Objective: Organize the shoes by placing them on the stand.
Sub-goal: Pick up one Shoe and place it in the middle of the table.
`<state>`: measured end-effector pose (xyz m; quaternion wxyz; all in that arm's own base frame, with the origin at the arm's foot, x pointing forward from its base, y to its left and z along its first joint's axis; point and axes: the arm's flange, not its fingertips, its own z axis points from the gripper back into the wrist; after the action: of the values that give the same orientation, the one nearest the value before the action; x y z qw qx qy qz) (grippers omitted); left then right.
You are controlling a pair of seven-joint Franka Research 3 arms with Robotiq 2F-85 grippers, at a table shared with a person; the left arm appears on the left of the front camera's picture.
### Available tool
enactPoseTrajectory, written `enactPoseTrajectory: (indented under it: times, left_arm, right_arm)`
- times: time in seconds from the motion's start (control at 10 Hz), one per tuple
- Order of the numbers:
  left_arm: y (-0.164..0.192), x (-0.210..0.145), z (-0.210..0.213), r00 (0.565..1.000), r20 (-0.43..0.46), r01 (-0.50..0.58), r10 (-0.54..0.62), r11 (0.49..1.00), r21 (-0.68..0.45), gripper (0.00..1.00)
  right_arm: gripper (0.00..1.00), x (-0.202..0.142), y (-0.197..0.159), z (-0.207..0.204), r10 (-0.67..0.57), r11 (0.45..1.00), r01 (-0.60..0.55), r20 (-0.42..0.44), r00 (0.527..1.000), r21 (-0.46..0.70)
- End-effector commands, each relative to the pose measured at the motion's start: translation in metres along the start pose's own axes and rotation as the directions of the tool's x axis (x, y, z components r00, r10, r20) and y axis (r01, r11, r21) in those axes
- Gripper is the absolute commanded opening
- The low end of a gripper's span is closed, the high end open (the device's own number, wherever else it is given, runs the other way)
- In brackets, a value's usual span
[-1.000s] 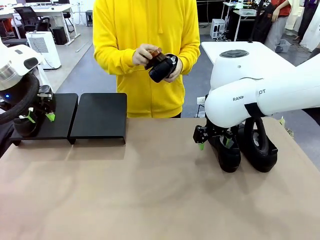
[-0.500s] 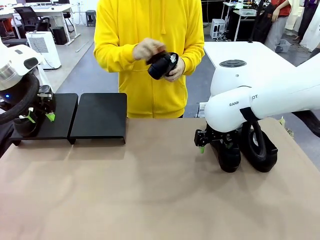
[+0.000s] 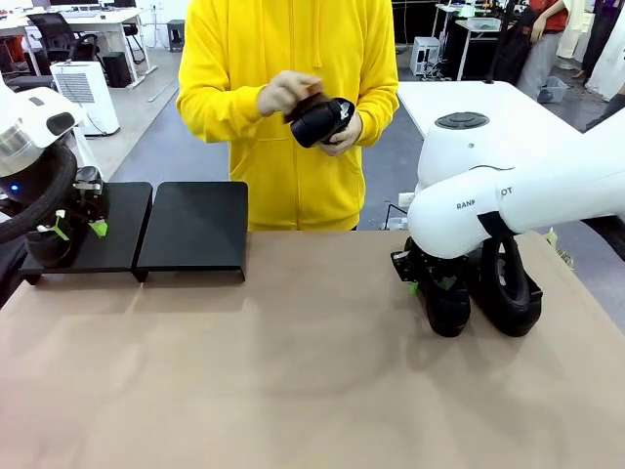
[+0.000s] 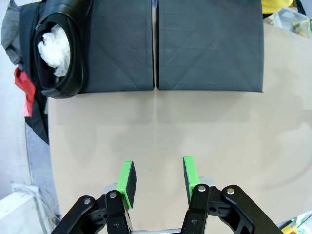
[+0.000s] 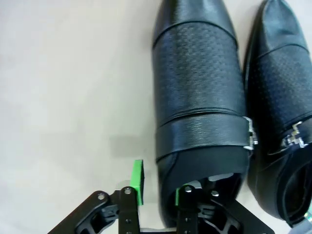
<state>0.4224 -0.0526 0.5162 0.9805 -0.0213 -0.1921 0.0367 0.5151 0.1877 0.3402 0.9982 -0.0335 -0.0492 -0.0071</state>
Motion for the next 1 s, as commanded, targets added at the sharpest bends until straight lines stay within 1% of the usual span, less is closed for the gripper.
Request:
enactPoseTrajectory:
  times: [0.0, 0.4, 0.5, 0.6, 0.7, 0.8, 0.9]
  left_arm:
    - [0.001, 0.001, 0.001, 1.000, 0.002, 0.004, -0.004, 1.000, -0.001, 0.53]
    - [0.001, 0.001, 0.001, 1.000, 0.002, 0.004, -0.004, 1.000, -0.001, 0.53]
    - [0.001, 0.001, 0.001, 1.000, 0.002, 0.004, -0.004, 1.000, -0.001, 0.53]
    - [0.001, 0.001, 0.001, 1.000, 0.002, 0.004, -0.004, 1.000, -0.001, 0.53]
    - [0.001, 0.001, 0.001, 1.000, 0.002, 0.004, -0.004, 1.000, -0.001, 0.53]
    - [0.001, 0.001, 0.001, 1.000, 0.002, 0.004, -0.004, 1.000, -0.001, 0.53]
    - [0.001, 0.001, 0.001, 1.000, 0.002, 0.004, -0.004, 1.000, -0.001, 0.53]
  right_arm:
    - [0.00, -0.001, 0.000, 0.000, -0.030, 0.997, 0.031, 0.017, 0.999, -0.065]
    - [0.00, -0.001, -0.009, 0.014, -0.063, 0.997, 0.064, 0.022, 0.998, -0.042]
    - [0.00, -0.002, -0.009, 0.027, -0.119, 0.993, 0.119, -0.007, 0.993, -0.021]
    - [0.00, -0.010, -0.006, 0.057, -0.190, 0.982, 0.189, -0.012, 0.982, -0.004]
    - [0.00, -0.028, -0.002, 0.093, -0.194, 0.981, 0.193, 0.031, 0.981, 0.021]
    - [0.00, -0.050, 0.008, 0.124, -0.177, 0.982, 0.173, 0.058, 0.982, 0.075]
    - [0.00, -0.073, 0.026, 0.143, -0.157, 0.981, 0.150, 0.046, 0.987, 0.122]
